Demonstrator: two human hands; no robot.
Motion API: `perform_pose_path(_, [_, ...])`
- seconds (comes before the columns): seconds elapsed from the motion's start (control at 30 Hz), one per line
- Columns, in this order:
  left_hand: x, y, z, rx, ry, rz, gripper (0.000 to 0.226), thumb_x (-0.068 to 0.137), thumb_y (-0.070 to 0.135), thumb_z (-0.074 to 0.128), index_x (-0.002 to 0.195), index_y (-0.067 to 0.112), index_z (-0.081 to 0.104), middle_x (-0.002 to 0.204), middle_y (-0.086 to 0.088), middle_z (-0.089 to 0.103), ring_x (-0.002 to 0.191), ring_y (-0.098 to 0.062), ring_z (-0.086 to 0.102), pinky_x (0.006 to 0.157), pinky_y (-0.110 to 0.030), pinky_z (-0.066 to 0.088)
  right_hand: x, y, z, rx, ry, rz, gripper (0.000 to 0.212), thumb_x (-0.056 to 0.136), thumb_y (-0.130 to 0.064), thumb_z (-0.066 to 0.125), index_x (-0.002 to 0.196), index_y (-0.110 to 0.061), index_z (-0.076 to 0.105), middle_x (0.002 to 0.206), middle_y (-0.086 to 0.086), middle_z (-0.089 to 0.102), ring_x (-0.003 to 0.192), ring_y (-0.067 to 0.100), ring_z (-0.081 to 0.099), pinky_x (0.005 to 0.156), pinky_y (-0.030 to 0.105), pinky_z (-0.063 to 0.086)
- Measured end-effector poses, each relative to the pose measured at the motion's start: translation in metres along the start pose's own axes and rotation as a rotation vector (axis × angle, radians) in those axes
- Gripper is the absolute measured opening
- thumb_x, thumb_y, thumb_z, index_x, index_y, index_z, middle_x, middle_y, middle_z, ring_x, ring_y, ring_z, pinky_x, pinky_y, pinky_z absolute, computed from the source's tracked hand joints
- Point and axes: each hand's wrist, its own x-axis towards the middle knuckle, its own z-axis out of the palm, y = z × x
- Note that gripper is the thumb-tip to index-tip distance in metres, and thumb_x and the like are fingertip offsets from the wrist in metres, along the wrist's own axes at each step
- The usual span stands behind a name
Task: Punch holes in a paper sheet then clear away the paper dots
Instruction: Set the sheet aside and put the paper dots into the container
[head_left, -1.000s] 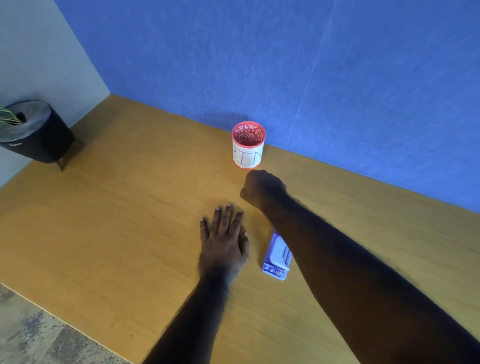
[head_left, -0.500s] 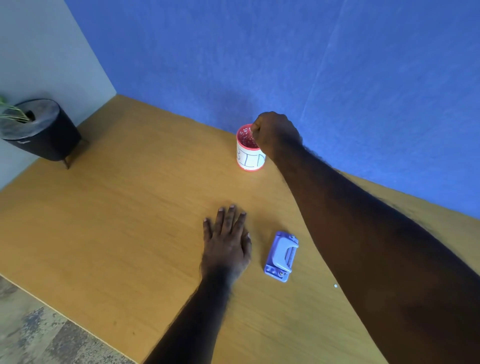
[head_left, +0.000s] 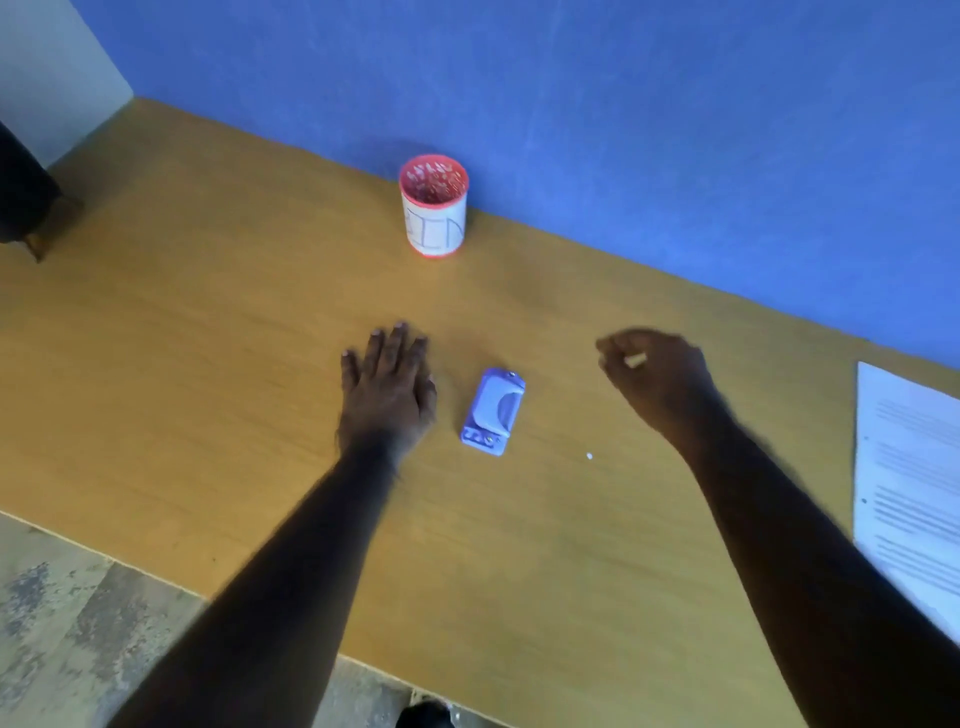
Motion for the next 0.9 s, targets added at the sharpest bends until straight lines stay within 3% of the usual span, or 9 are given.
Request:
perform_pose_path(0.13, [0.000,0.002,-0.001,0.014,-0.012,-0.011,0.055,0.096,0.037,0.038,0.150,0.025,0.036,0.163,-0.002,0.023,0.150,-0.028,0.017,0.119,-0.056,0.009,-0.071,0.061,0.017,-0.009,-0.158,0.169,0.019,0.087,-0.021,0.072,0.105,-0.025,0.075,0.104,-0.001,0.077,0.081,0.010,0.070,0.078,0.021,0.049])
perform_pose_path(0.3, [-0.003,0.004,-0.003,0.019,-0.010,-0.008,0.057,0.096,0.040,0.031,0.151,0.024,0.033,0.163,-0.003,0.021,0.151,-0.027,0.015,0.120,-0.056,0.008,-0.097,0.058,0.036,-0.026,-0.168,0.088,0.029,0.089,-0.028,0.072,0.118,-0.028,0.069,0.110,-0.007,0.071,0.090,0.009,0.067,0.079,0.035,0.060])
perform_pose_path(0.53, [-0.003,0.003,-0.003,0.020,-0.011,-0.005,0.054,0.100,0.037,0.035,0.152,0.025,0.030,0.164,-0.002,0.018,0.151,-0.026,0.013,0.120,-0.055,0.007,-0.080,0.034,0.041,-0.260,-0.188,0.113,0.022,0.096,-0.036,0.060,0.111,-0.025,0.071,0.107,-0.004,0.072,0.087,0.017,0.067,0.071,0.033,0.058])
perform_pose_path(0.73, [-0.002,0.003,-0.003,0.061,-0.034,-0.016,0.056,0.100,0.041,0.029,0.154,0.026,0.024,0.165,-0.001,0.014,0.152,-0.024,0.009,0.121,-0.052,0.005,-0.068,0.017,0.043,-0.426,-0.260,0.180,0.017,0.095,-0.021,0.061,0.108,-0.015,0.071,0.096,0.003,0.074,0.075,0.021,0.068,0.067,0.036,0.061])
perform_pose_path(0.9, [-0.003,0.002,-0.004,0.064,-0.039,-0.013,0.056,0.100,0.042,0.027,0.154,0.026,0.023,0.165,0.000,0.014,0.152,-0.024,0.008,0.121,-0.052,0.005,-0.062,0.005,0.041,-0.470,-0.283,0.228,0.018,0.092,-0.013,0.066,0.110,-0.009,0.066,0.095,0.005,0.072,0.072,0.020,0.063,0.058,0.033,0.052])
